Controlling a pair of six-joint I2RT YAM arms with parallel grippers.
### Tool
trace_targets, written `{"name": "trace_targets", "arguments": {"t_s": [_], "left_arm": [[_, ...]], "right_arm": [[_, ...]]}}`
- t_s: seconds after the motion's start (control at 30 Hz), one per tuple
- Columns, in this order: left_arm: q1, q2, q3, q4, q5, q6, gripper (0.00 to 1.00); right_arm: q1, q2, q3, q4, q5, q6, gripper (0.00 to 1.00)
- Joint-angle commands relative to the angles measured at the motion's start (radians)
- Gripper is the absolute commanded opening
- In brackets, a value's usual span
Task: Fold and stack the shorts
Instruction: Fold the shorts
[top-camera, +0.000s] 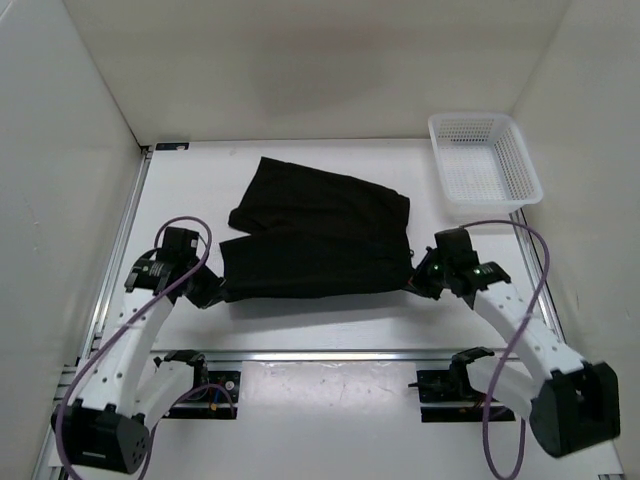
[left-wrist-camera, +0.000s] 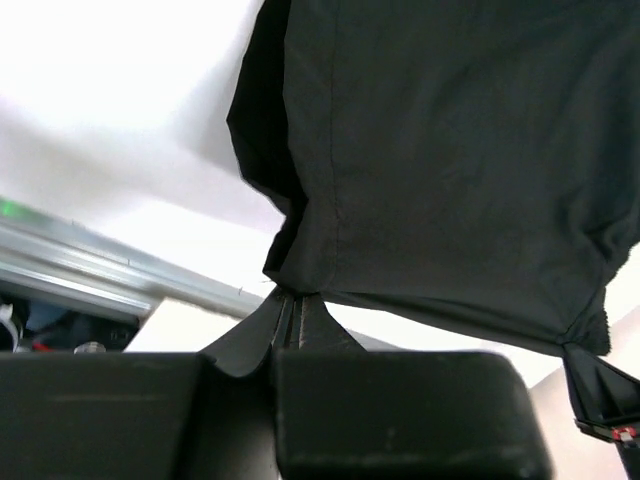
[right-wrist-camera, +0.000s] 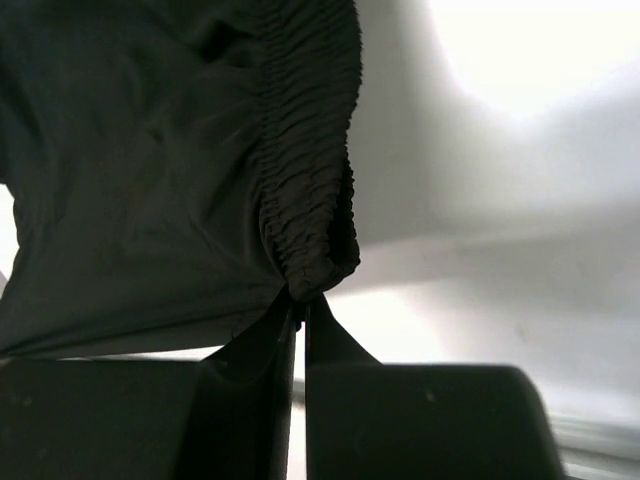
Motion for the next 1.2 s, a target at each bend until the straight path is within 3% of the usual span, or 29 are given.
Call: {"name": "trace_targets", "arguments": {"t_s": [0.0, 0.2, 0.33, 0.47, 0.73, 1.03, 1.17], "left_arm": [[-0.008, -0.087, 0.005, -0.097, -0.02, -0.024, 0.1], [-0.008, -0.031, 0.246, -0.108, -0.065, 0.028, 0.1], [-0.008, 0.175, 0.479, -0.085, -0.088, 0.09, 0.1], [-0.008, 0.366, 0.7, -0.051, -0.123, 0.136, 0.1], [-0.008, 0.794, 1.146, -0.008, -0.132, 0.238, 0.1], [-0.017, 1.228, 1.568, 0.003, -0.094, 0.271, 0.1], [-0.008, 1.424, 1.747, 0.035, -0.048, 0.26, 0.1]], "right_arm": [[-0.005, -0.123, -0.019, -0.222, 0.08, -0.035, 0.0], [-0.005, -0.265, 0.079, -0.424, 0.158, -0.026, 0.0], [-0.005, -0.211, 0.204, -0.449, 0.244, -0.045, 0.0], [-0.005, -0.069, 0.333, -0.415, 0.342, -0.078, 0.0], [-0.05, 0.261, 0.537, -0.247, 0.395, -0.13, 0.0], [-0.143, 0.54, 0.704, -0.147, 0.347, -0.161, 0.0], [-0.182, 0.707, 0.876, -0.104, 0.347, -0.17, 0.0]]}}
